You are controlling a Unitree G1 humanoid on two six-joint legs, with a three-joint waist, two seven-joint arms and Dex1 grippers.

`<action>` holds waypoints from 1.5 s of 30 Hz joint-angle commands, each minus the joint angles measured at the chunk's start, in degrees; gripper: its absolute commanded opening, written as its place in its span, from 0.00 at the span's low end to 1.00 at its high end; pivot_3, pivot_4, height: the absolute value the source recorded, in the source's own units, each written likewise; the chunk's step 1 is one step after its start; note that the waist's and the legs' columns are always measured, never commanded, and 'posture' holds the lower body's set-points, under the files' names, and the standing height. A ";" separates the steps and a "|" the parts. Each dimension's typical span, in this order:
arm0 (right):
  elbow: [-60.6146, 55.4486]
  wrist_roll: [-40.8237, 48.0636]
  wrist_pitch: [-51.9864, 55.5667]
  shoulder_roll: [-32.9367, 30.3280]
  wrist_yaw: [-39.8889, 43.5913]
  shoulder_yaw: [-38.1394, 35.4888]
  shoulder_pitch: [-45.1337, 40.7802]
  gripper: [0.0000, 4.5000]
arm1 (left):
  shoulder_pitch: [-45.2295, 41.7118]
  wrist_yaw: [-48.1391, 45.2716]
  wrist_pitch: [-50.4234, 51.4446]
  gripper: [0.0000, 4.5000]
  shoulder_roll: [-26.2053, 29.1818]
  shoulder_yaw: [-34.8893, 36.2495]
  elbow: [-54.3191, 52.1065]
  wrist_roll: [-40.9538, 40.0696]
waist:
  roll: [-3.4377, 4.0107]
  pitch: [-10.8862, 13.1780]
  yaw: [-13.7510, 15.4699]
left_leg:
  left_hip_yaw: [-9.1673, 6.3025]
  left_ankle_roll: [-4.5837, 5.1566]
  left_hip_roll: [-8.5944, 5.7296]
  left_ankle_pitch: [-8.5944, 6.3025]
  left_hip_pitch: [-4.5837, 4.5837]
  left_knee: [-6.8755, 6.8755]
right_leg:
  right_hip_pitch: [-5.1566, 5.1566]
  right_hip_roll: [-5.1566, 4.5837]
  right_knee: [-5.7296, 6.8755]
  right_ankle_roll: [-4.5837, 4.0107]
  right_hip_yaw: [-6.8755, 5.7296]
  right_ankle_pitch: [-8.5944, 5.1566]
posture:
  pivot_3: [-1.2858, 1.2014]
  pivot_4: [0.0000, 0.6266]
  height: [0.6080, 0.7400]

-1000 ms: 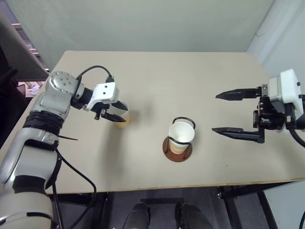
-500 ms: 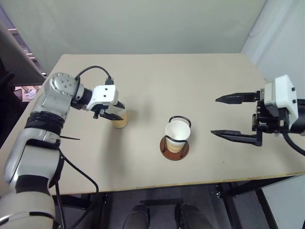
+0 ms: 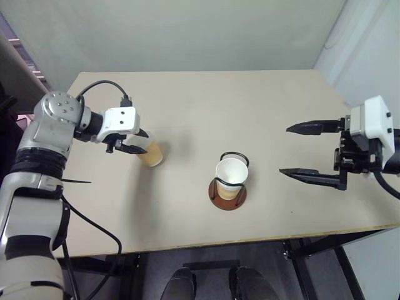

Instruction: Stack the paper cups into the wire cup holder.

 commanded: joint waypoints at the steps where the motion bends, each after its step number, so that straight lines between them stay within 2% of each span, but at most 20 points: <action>1: 1.13 -0.37 -1.02 -1.31 1.66 0.48 -2.87 1.00 | 2.02 0.05 2.61 0.53 -0.44 3.04 -4.34 -2.68 | 0.00 0.00 0.02 | 0.00 0.00 0.00 0.00 -0.03 -0.01 | -0.04 0.00 0.00 0.00 0.00 0.00 | 0.52 0.24 1.00; 7: 3.38 -1.64 -1.81 -0.67 2.87 4.05 -6.72 1.00 | 6.77 -1.59 8.23 0.53 -1.24 5.51 -13.70 -7.62 | -0.03 0.02 0.18 | 0.00 0.02 0.00 -0.07 -0.62 0.01 | -0.67 -0.02 0.02 0.09 -0.04 0.05 | 0.52 0.24 1.00; 14: 3.62 -2.10 -2.33 -0.08 3.44 4.37 -6.34 1.00 | 6.09 -1.33 13.31 0.53 2.06 10.53 -19.25 -11.43 | -0.04 0.02 0.26 | 0.02 -0.03 0.01 -0.07 -0.83 0.01 | -0.93 -0.06 -0.01 0.12 -0.04 0.07 | 0.52 0.24 1.00; 23: 4.04 -3.00 -2.73 0.91 4.22 4.77 -6.58 1.00 | 10.56 -2.13 9.75 0.53 8.63 8.49 -18.73 -6.37 | -0.02 0.01 0.01 | 0.01 0.02 0.02 -0.09 -0.68 0.03 | -0.91 -0.07 0.07 -0.01 -0.03 0.17 | 0.52 0.24 1.00; 27: 4.16 -3.20 -2.78 1.22 4.35 5.45 -6.94 1.00 | 10.39 -0.29 8.55 0.53 7.88 7.28 -17.32 -3.45 | -0.02 0.01 0.14 | -0.01 0.01 0.03 -0.07 -0.69 0.07 | -0.90 -0.09 0.09 -0.06 -0.04 0.23 | 0.52 0.24 1.00; 35: 4.78 -3.99 -2.91 1.11 4.96 6.35 -7.66 1.00 | 8.87 0.61 6.99 0.53 1.56 3.13 -14.41 0.25 | -0.02 0.01 0.17 | 0.01 0.00 0.02 -0.07 -0.71 0.09 | -0.91 -0.12 0.08 -0.06 -0.05 0.26 | 0.52 0.24 1.00; 37: 4.83 -4.16 -2.90 1.04 5.17 6.42 -7.78 1.00 | 8.85 0.32 6.44 0.46 1.43 2.41 -14.25 0.93 | -0.03 0.01 0.12 | 0.01 0.01 0.02 -0.08 -0.72 0.07 | -0.92 -0.11 0.06 -0.06 -0.05 0.27 | 0.52 0.24 1.00; 39: 4.86 -4.26 -2.85 1.00 5.31 6.35 -7.77 1.00 | 8.70 -0.02 5.96 0.33 1.55 1.99 -13.91 1.10 | -0.03 0.01 -0.06 | 0.02 0.01 0.02 -0.08 -0.73 0.04 | -0.96 -0.10 0.05 -0.05 -0.05 0.27 | 0.52 0.24 1.00; 43: 5.10 -4.70 -2.88 1.11 5.44 6.38 -7.84 1.00 | 8.43 -0.15 5.97 0.01 1.20 2.25 -13.67 0.75 | -0.02 0.01 -0.05 | 0.02 0.01 0.03 -0.08 -0.73 0.01 | -0.99 -0.09 0.06 -0.06 -0.05 0.26 | 0.52 0.24 1.00; 45: 5.04 -4.65 -2.85 1.20 5.44 6.29 -7.77 1.00 | 8.42 -0.38 6.10 0.01 1.26 2.39 -13.98 0.54 | -0.02 0.01 -0.05 | 0.02 0.01 0.03 -0.08 -0.73 0.03 | -0.98 -0.09 0.06 -0.05 -0.05 0.26 | 0.52 0.24 1.00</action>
